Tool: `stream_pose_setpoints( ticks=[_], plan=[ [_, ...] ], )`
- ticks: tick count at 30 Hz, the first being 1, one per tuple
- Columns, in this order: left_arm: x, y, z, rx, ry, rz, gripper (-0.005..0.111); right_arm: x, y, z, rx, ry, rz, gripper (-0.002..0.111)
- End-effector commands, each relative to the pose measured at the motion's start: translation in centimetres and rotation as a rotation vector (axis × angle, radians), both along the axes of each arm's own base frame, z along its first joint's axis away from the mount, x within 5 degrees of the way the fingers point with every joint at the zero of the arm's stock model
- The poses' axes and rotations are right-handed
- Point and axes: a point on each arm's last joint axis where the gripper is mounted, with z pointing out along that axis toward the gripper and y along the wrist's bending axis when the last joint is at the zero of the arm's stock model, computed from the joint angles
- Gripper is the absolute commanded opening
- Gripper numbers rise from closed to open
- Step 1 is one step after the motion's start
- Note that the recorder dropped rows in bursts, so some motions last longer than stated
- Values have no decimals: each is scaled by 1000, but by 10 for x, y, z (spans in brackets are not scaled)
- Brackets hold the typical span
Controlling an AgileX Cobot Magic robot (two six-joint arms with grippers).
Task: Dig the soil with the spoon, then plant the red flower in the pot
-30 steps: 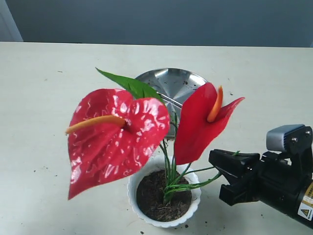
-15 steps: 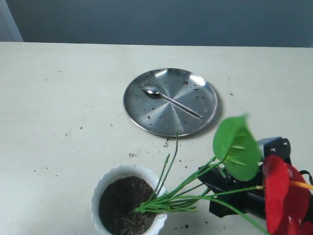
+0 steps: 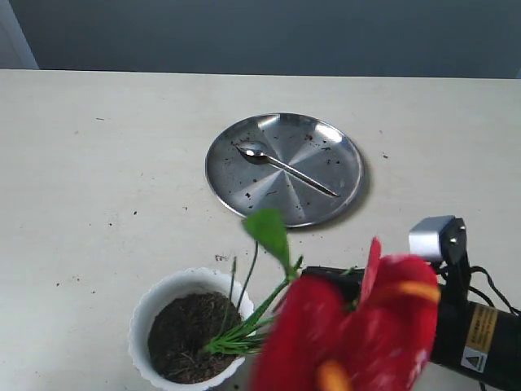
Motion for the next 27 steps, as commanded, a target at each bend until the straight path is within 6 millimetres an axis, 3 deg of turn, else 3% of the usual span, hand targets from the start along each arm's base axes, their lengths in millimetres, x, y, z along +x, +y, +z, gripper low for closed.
stream_pose_setpoints(
  ticks=[1,17,27],
  plan=[
    [0,0,1,2,-15,0,0,8,20,10,59,-2,100,0],
    [0,0,1,2,-15,0,0,32,54,25,7,1,219,0],
    [0,0,1,2,-15,0,0,39,64,25,-92,24,279,0]
  ],
)
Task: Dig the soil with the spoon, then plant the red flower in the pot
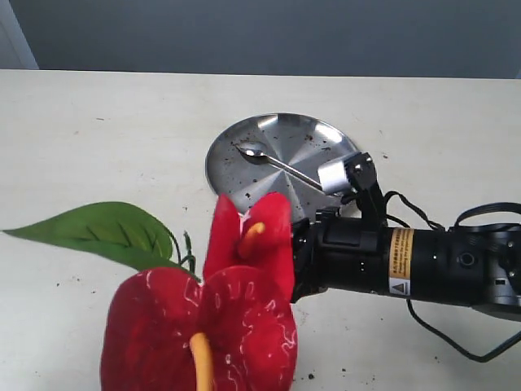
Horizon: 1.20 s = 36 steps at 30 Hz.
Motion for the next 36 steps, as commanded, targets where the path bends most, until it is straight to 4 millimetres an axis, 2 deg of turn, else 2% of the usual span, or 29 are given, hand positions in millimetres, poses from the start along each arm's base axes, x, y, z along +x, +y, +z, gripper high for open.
stream_pose_setpoints(
  ticks=[1,7,11,18,27,32,36],
  plan=[
    [0,0,1,2,-15,0,0,-1,4,-1,-52,-16,62,0],
    [0,0,1,2,-15,0,0,-1,17,0,-109,-37,73,0],
    [0,0,1,2,-15,0,0,-4,34,11,-96,-81,112,0],
    [0,0,1,2,-15,0,0,-4,53,19,-188,-136,145,0],
    [0,0,1,2,-15,0,0,-16,59,13,-270,-143,156,0],
    [0,0,1,2,-15,0,0,-10,54,7,-362,-144,89,0],
    [0,0,1,2,-15,0,0,-10,54,7,-364,-144,88,0]
  ],
)
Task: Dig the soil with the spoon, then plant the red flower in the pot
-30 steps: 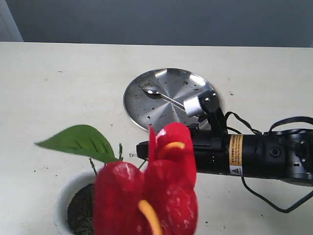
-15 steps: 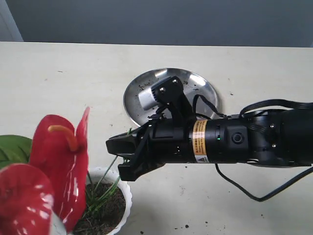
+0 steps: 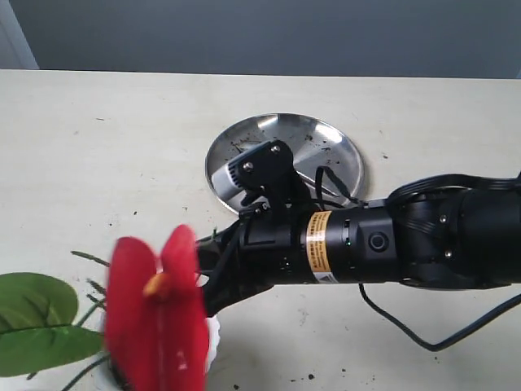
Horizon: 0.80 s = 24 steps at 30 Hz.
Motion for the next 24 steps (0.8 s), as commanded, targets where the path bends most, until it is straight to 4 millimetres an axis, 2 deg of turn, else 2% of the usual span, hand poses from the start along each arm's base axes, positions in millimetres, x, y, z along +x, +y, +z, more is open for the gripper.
stream_pose_setpoints(
  ticks=[1,14,24],
  plan=[
    [0,0,1,2,-15,0,0,-1,-4,-10,-82,-34,17,0],
    [0,0,1,2,-15,0,0,3,1,-4,-53,-35,-2,0],
    [0,0,1,2,-15,0,0,9,17,-33,-92,25,23,0]
  ],
)
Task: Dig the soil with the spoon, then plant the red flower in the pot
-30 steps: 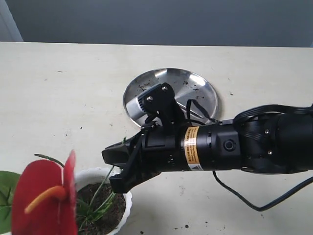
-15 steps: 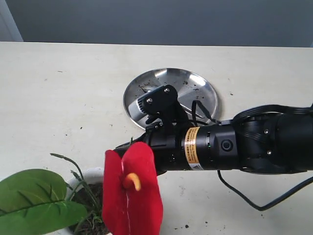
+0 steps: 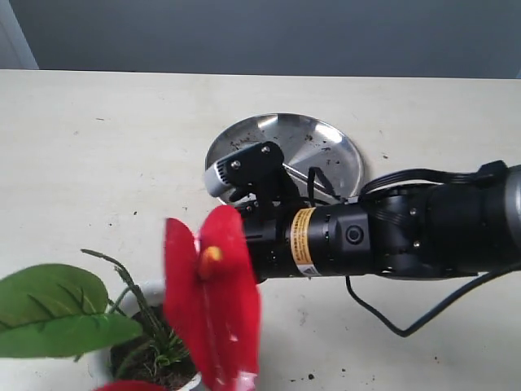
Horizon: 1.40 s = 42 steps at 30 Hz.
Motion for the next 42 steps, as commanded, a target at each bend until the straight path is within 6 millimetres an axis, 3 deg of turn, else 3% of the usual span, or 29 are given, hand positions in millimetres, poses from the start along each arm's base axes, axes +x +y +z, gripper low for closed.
stream_pose_setpoints(
  ticks=[1,6,12,21,28,34,42],
  plan=[
    [0,0,1,2,-15,0,0,0,6,-21,-61,2,50,0],
    [0,0,1,2,-15,0,0,4,10,-22,-82,-13,37,0],
    [0,0,1,2,-15,0,0,11,17,-8,-61,-57,29,0],
    [0,0,1,2,-15,0,0,23,37,45,25,-257,95,0],
    [0,0,1,2,-15,0,0,29,33,40,-89,-346,82,0],
    [0,0,1,2,-15,0,0,19,46,54,43,-337,164,0],
    [0,0,1,2,-15,0,0,13,49,51,16,-340,165,1]
  ],
)
